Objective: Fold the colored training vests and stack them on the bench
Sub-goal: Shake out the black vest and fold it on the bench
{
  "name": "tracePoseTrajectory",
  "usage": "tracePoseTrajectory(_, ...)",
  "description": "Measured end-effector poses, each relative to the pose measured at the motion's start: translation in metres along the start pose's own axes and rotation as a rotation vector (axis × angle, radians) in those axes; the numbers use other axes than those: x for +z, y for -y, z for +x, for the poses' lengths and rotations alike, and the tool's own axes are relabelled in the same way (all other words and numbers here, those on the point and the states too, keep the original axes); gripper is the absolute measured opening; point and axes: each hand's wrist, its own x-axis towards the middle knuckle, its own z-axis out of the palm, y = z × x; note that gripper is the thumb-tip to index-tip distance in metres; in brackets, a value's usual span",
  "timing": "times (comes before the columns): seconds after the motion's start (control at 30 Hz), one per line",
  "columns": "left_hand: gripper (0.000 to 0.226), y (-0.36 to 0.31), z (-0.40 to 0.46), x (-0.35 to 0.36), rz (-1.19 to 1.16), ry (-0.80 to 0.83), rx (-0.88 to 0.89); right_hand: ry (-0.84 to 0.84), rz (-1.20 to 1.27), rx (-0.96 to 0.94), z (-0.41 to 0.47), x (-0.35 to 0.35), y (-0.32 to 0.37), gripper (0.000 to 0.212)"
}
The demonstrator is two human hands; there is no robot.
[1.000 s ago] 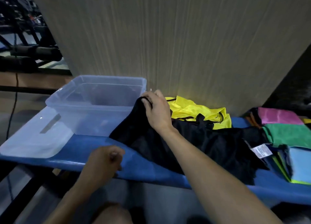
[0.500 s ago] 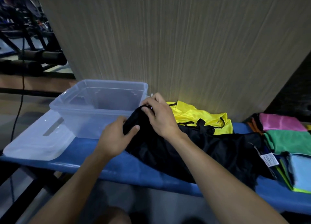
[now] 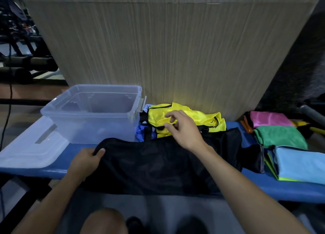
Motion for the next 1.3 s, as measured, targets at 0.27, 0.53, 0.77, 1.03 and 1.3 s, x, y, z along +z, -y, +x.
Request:
tracePoseTrajectory(0.27,0.041,-0.045,-0.023,0.007,0.590,-0.108,0.154,-0.068,-0.372,0.469,-0.073,-0.093,-0.100,0.017)
tracePoseTrajectory(0.53,0.012,-0.205,-0.078,0.104,0.215,0.323,0.813,-0.020,-0.368,0.716,-0.083,-0.113,-0.150,0.036)
tracePoseTrajectory(0.77,0.059,-0.220,-0.063,0.176,0.544,0.330,0.864,-0.053,-0.105,0.912,-0.072,-0.101,-0.188,0.037)
tracePoseTrajectory(1.03,0.050,-0.227,-0.045,0.180,0.573,0.379,0.841,-0.291,0.056,0.757,-0.056,-0.106,-0.187,0.014)
tracePoseTrajectory(1.3,0.010,-0.248,-0.033,0.176,0.048,0.138,0.862,-0.244,0.698,0.493,-0.068,-0.127,-0.145,0.015)
